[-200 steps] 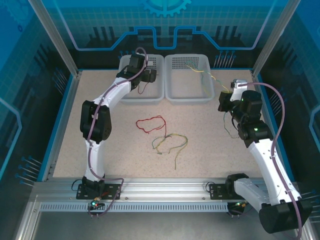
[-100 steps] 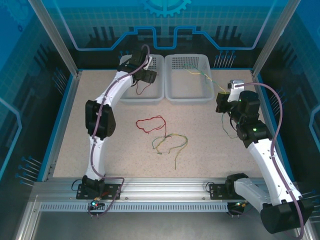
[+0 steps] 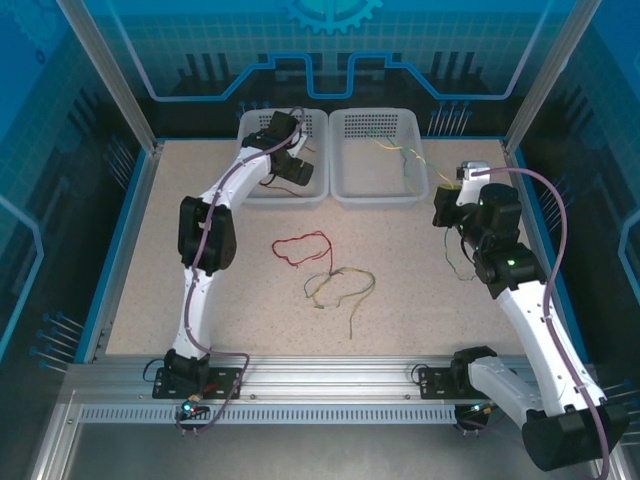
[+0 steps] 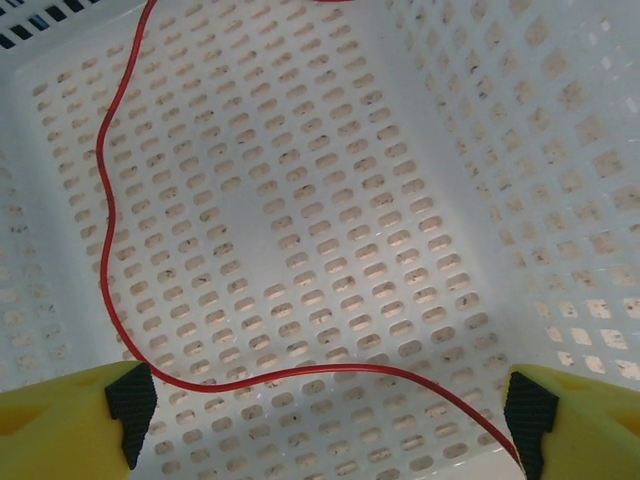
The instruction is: Untangle the cables
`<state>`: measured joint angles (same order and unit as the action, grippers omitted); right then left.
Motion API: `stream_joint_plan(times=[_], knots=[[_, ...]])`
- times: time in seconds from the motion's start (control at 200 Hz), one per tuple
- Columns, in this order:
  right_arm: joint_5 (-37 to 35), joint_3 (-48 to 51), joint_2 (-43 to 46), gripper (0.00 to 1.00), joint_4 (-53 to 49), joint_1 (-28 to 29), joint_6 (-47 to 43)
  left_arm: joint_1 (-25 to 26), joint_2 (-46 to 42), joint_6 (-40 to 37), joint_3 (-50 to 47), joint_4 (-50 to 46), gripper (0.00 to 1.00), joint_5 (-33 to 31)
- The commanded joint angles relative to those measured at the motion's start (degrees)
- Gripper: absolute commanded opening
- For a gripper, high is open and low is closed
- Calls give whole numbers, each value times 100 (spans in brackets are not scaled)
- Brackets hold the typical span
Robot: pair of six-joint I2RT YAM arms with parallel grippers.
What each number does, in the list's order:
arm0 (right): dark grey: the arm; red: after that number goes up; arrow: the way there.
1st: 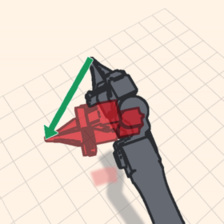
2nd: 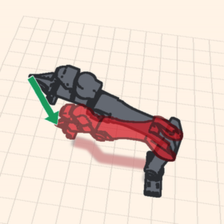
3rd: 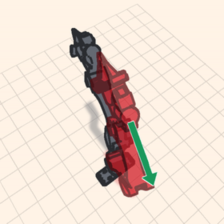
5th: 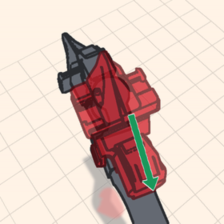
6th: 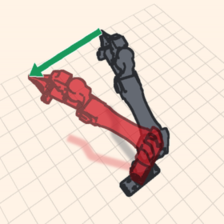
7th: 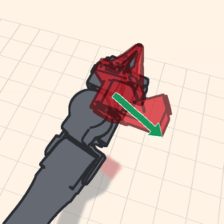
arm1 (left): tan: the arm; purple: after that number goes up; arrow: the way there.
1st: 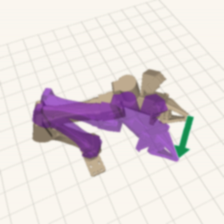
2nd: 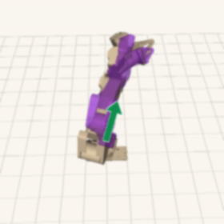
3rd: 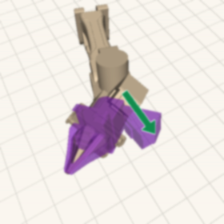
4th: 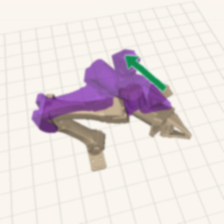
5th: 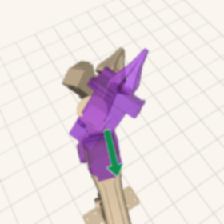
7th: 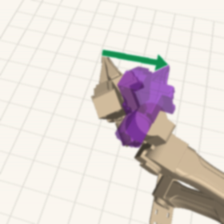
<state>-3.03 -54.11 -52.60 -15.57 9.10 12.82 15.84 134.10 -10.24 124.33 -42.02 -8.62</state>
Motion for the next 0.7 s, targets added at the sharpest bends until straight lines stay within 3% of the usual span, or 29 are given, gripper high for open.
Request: stream_joint_plan(times=[0.0,0.11,0.245,0.38,0.535,0.605,0.695], knots=[[-123,-2,109,0,-59,91,-101,-81,-811,384,-330,421,99,713],[-147,18,134,0,-60,97,-93,-132,-1433,857,-737,931,98,1386],[103,7,121,0,-60,105,-95,-149,-2277,1397,-1586,1615,90,1000],[1495,-213,-84,0,-34,225,-415,-15,-3881,1903,-3596,3270,89,1150],[2627,-617,-406,0,-95,645,-884,294,-5757,2093,-6185,5824,89,1934],[3262,-1009,-749,0,-396,737,-1151,323,-6356,2264,-6771,6078,87,2039],[3280,-1509,-1186,0,-813,960,-1356,515,-7087,1932,-7307,6275,88,2445]])
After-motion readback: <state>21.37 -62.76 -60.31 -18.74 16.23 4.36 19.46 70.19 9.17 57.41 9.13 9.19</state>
